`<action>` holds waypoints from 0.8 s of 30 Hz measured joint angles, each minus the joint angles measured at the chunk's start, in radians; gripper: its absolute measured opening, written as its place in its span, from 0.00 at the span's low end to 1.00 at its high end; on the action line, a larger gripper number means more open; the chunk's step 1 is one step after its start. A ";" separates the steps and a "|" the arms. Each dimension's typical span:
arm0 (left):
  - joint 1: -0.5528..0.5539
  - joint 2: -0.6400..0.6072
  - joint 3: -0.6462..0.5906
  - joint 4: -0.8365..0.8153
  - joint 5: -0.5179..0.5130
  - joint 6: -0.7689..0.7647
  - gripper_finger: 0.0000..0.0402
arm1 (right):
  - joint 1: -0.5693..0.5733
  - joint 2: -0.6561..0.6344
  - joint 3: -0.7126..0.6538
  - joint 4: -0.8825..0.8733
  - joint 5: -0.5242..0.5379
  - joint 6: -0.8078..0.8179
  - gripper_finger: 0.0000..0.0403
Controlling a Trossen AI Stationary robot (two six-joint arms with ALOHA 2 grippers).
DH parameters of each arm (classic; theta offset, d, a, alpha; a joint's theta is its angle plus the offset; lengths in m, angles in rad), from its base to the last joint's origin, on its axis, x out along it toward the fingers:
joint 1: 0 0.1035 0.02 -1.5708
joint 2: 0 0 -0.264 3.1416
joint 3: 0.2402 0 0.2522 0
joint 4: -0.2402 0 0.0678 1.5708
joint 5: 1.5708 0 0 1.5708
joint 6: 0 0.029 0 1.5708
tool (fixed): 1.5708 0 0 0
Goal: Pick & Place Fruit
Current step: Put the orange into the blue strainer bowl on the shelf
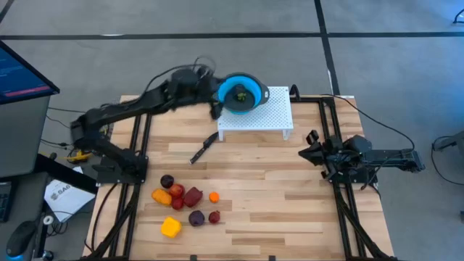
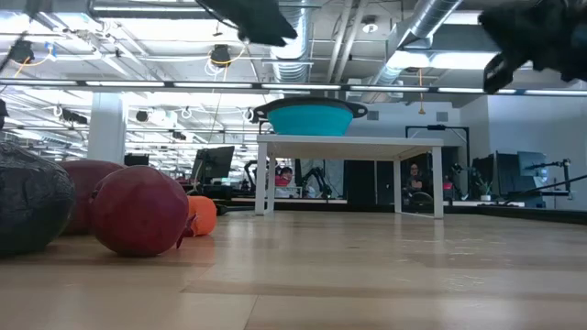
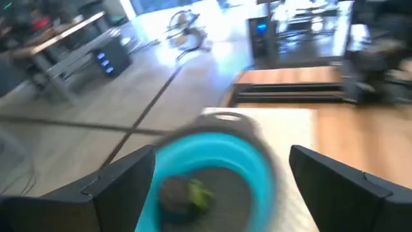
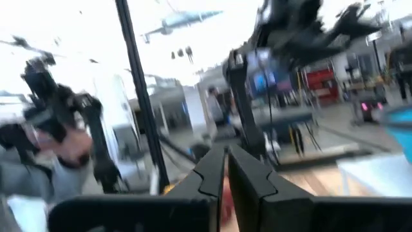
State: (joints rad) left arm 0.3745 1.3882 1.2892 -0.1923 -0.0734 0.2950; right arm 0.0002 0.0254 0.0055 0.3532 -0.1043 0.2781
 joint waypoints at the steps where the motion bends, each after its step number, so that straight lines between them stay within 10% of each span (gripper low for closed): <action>1: -0.026 -0.046 -0.050 0.013 0.001 0.007 0.85 | 0.005 0.001 0.000 0.032 0.000 0.001 0.04; 9: -0.274 -0.403 -0.451 0.161 -0.014 -0.003 0.78 | 0.100 0.222 0.000 0.324 0.091 -0.012 0.04; 17: -0.512 -0.635 -0.638 0.174 -0.317 -0.093 0.77 | 0.220 0.830 0.098 0.654 0.342 -0.016 0.04; 24: -0.614 -0.753 -0.748 0.162 -0.377 -0.174 0.77 | 0.187 1.303 0.353 0.699 0.399 -0.047 0.04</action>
State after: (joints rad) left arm -0.2394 0.6350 0.5416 -0.0299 -0.4508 0.1214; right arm 0.1873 1.3279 0.3584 1.0523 0.2943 0.2312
